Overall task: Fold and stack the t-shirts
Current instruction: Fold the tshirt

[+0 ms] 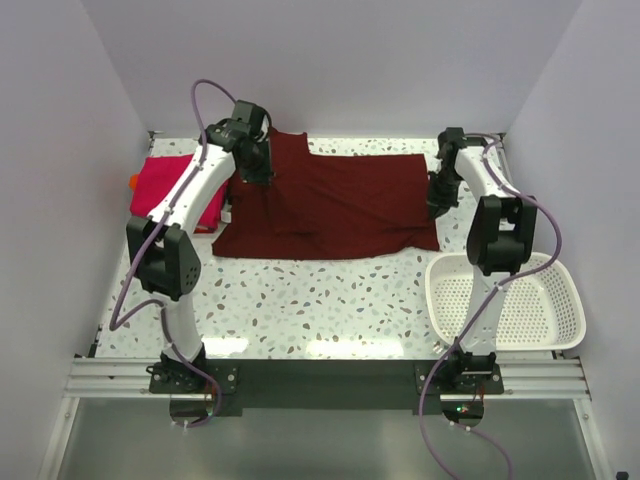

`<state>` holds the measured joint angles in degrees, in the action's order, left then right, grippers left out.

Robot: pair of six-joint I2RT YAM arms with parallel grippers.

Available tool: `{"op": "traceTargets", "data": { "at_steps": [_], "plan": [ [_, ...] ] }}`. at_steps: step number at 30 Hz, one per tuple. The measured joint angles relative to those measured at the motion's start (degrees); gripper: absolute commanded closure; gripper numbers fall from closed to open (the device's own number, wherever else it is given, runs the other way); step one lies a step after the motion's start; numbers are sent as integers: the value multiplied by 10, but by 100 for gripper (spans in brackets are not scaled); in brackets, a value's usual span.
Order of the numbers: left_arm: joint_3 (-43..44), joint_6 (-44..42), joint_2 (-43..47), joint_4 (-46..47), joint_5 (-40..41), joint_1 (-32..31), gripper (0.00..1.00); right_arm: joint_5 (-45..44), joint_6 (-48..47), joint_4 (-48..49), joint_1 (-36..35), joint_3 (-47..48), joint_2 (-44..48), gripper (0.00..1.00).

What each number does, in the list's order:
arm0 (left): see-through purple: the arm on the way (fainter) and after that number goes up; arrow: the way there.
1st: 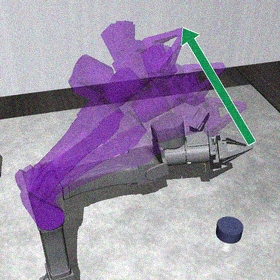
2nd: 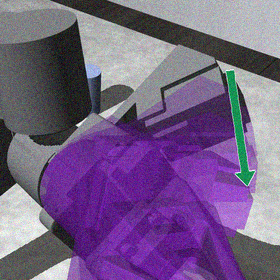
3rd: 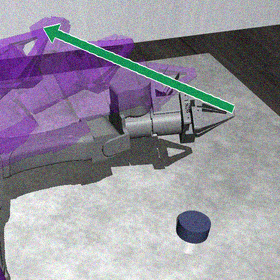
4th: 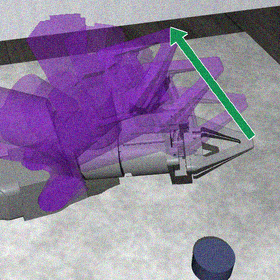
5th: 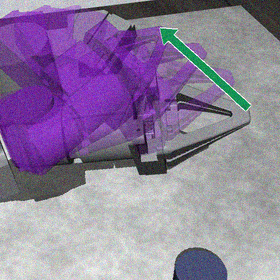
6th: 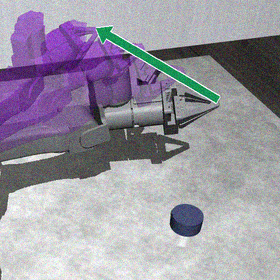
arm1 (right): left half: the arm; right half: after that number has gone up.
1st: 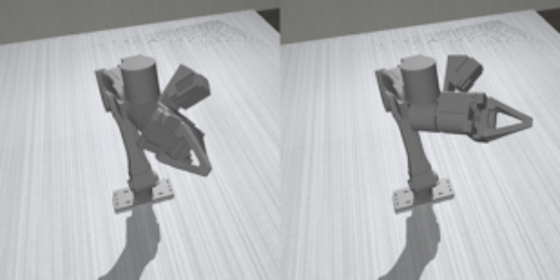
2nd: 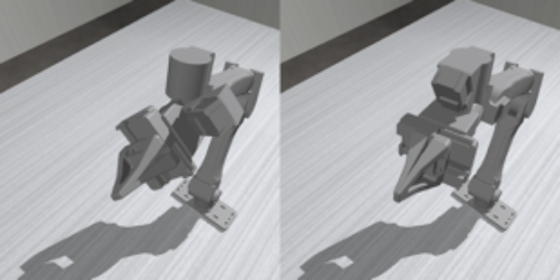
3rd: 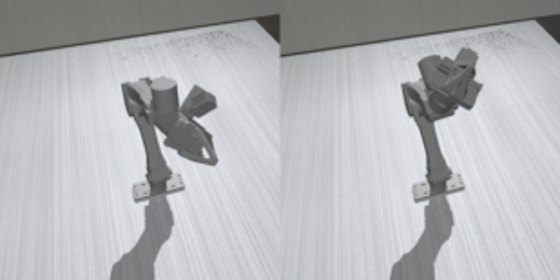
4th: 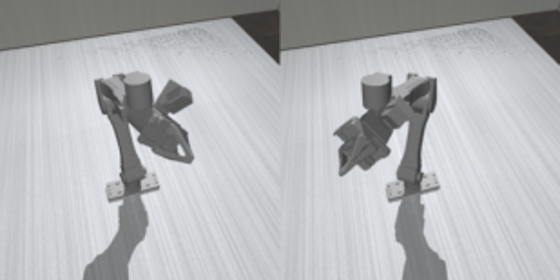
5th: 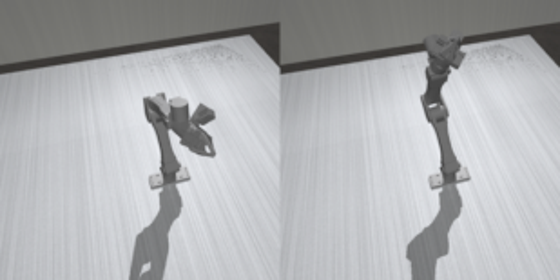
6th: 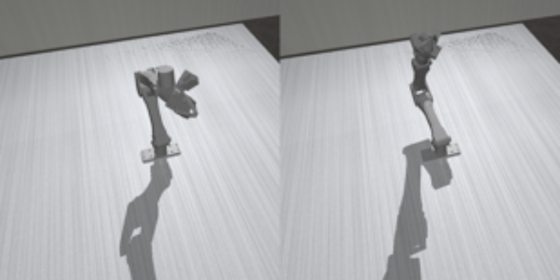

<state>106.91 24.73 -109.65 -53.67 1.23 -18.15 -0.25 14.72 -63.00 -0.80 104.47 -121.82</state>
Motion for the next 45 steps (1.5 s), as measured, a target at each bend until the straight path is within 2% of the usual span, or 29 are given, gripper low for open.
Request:
{"op": "traceTargets", "data": {
  "at_steps": [5,23,36,45],
  "plan": [
    [53,-10,-32,-9,-5,14,100,6,0,-7,1,30,-18,100],
    [156,-33,-95,-23,-42,51,100,13,0,-33,1,80,-48,100],
    [158,-40,-94,-33,-43,61,100,12,0,-38,1,80,-47,100],
    [121,-44,-83,-36,-40,62,100,7,0,-37,1,49,-24,100]
  ]
}}
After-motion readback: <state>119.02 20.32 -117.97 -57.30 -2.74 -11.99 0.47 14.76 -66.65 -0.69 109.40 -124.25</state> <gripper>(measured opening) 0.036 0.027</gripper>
